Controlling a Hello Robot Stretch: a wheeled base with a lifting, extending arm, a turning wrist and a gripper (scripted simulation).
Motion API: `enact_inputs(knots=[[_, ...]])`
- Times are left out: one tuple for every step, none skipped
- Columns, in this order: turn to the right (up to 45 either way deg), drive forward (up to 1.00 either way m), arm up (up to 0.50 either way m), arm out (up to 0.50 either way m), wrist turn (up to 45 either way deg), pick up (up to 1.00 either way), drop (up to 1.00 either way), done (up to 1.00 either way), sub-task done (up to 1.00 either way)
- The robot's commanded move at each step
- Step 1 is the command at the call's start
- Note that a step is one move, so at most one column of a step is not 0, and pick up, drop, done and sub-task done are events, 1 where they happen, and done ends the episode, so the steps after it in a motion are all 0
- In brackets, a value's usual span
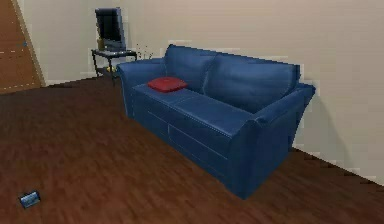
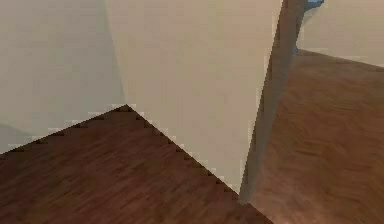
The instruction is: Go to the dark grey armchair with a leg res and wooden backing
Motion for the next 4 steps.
enact_inputs(knots=[[-9.0, 0.00, 0.00, 0.00, 0.0, 0.00, 0.00, 0.00, 0.00], [0.0, 0.35, 0.00, 0.00, 0.0, 0.00, 0.00, 0.00, 0.00], [-45.0, 0.00, 0.00, 0.00, 0.0, 0.00, 0.00, 0.00, 0.00], [-45.0, 0.00, 0.00, 0.00, 0.0, 0.00, 0.00, 0.00, 0.00]])
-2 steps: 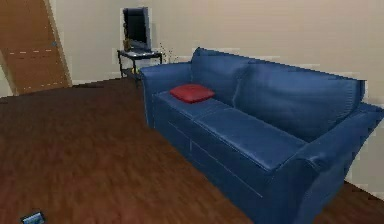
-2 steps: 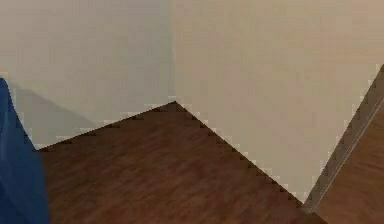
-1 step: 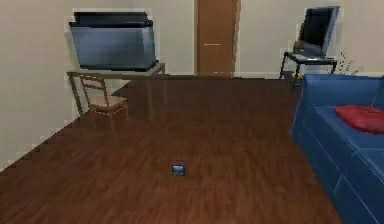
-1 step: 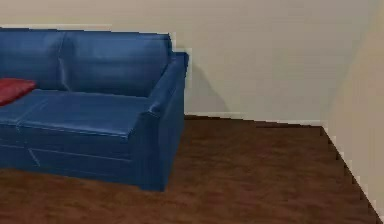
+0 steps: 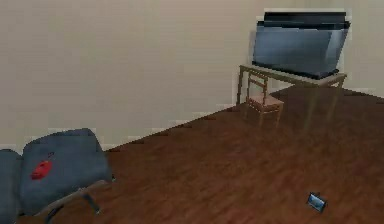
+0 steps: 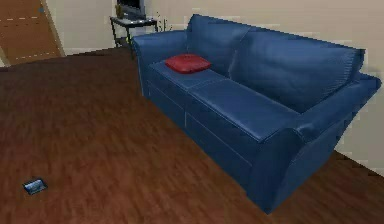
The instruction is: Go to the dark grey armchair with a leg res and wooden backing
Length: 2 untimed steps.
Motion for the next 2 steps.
enact_inputs(knots=[[-21.0, 0.00, 0.00, 0.00, 0.0, 0.00, 0.00, 0.00, 0.00], [0.0, 0.30, 0.00, 0.00, 0.0, 0.00, 0.00, 0.00, 0.00]])
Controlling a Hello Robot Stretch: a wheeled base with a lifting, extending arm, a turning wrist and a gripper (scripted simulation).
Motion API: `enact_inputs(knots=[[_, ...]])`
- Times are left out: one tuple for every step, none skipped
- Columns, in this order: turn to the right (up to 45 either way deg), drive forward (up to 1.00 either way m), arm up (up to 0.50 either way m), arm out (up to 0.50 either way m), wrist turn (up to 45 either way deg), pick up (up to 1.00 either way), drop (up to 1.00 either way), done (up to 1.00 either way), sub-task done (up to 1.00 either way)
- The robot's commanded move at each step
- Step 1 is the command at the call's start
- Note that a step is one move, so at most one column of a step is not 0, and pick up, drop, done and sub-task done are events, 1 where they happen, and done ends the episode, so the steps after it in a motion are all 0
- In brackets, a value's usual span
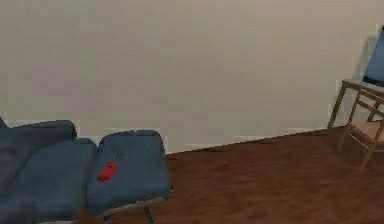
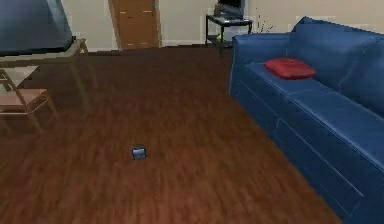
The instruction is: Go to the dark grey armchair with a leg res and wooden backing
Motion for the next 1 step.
enact_inputs(knots=[[-36.0, 0.00, 0.00, 0.00, 0.0, 0.00, 0.00, 0.00, 0.00]])
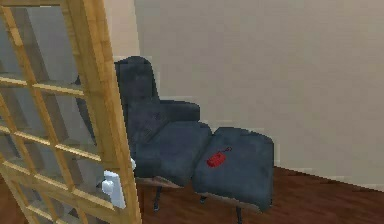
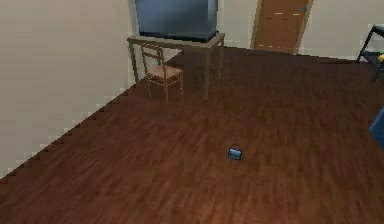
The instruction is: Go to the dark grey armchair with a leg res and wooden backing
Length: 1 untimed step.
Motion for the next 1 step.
enact_inputs(knots=[[0.0, 0.00, 0.00, 0.00, 0.0, 0.00, 0.00, 1.00, 0.00]])
